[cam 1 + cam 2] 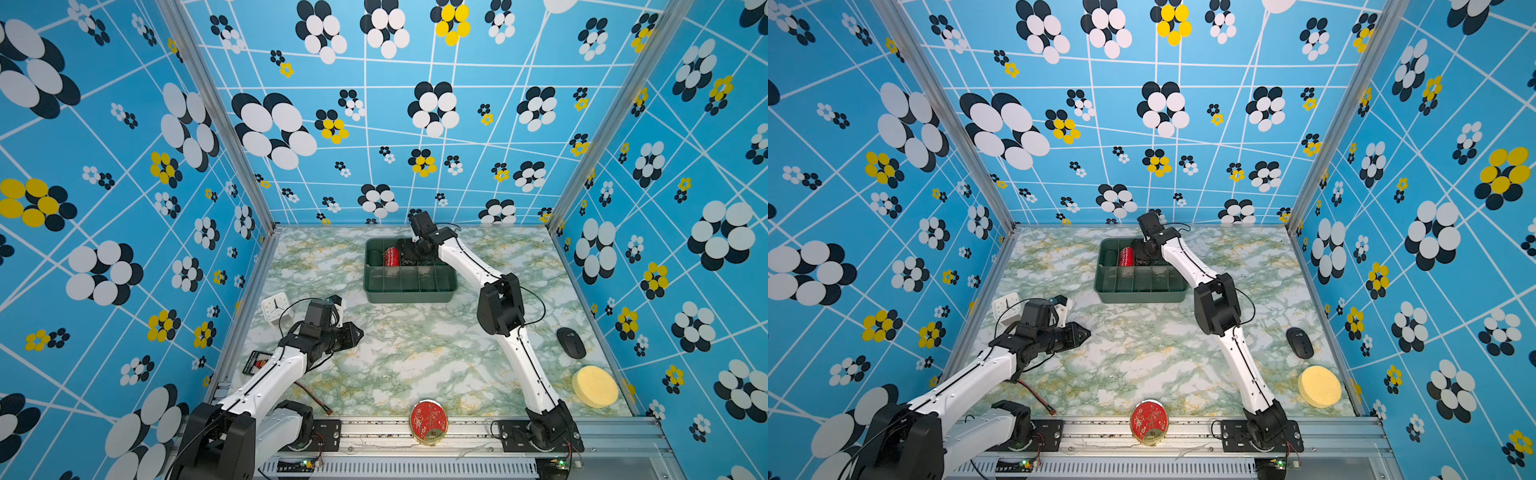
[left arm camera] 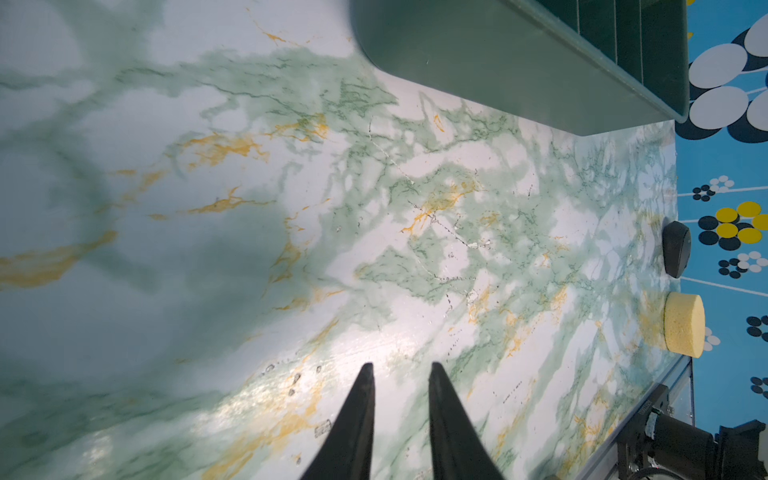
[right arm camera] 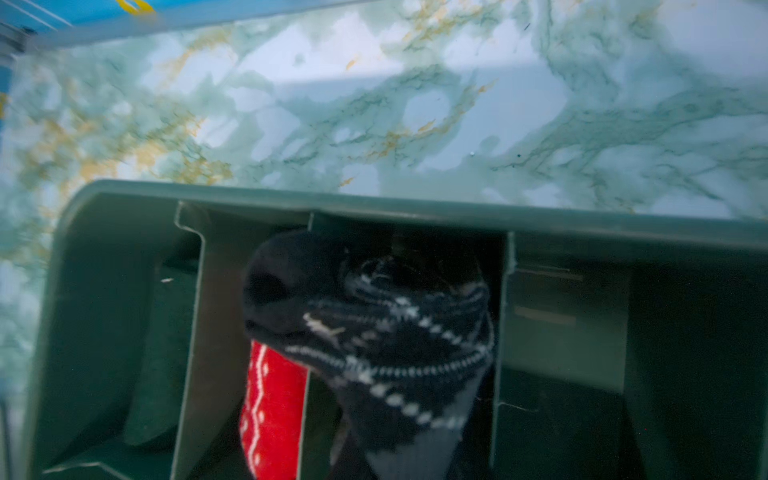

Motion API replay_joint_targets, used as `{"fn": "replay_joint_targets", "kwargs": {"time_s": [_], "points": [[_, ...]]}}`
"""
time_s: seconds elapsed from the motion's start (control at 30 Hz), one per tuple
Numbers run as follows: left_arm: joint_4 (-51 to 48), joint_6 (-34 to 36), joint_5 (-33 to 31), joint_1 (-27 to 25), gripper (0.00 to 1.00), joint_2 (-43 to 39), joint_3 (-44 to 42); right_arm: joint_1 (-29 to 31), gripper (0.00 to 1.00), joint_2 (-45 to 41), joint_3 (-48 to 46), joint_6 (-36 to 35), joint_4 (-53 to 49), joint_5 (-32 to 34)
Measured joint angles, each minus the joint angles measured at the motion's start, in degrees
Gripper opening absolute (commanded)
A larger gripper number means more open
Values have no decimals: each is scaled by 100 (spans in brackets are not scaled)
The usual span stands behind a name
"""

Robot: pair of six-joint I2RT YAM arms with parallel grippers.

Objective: Roll the socks
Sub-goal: 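Lower the sock roll with the right gripper into an empty tray compartment, then push the argyle roll down into the compartment beside the red sock with the right gripper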

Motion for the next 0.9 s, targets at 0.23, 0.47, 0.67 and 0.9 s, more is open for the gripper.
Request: {"fn": "replay_joint_targets", "kwargs": {"time_s": [0.23, 0.47, 0.67, 0.9], "points": [[0, -2, 26, 0, 26, -2, 0, 173, 0, 363, 699, -179, -577, 507], [2, 0, 90, 0, 26, 13, 0, 232, 0, 501, 839, -155, -645, 787], [42, 0, 125, 0, 26, 129, 0, 269, 0, 710, 1121, -151, -686, 925], [39, 0, 146, 0, 31, 142, 0, 273, 9, 734, 1161, -131, -704, 935]]}}
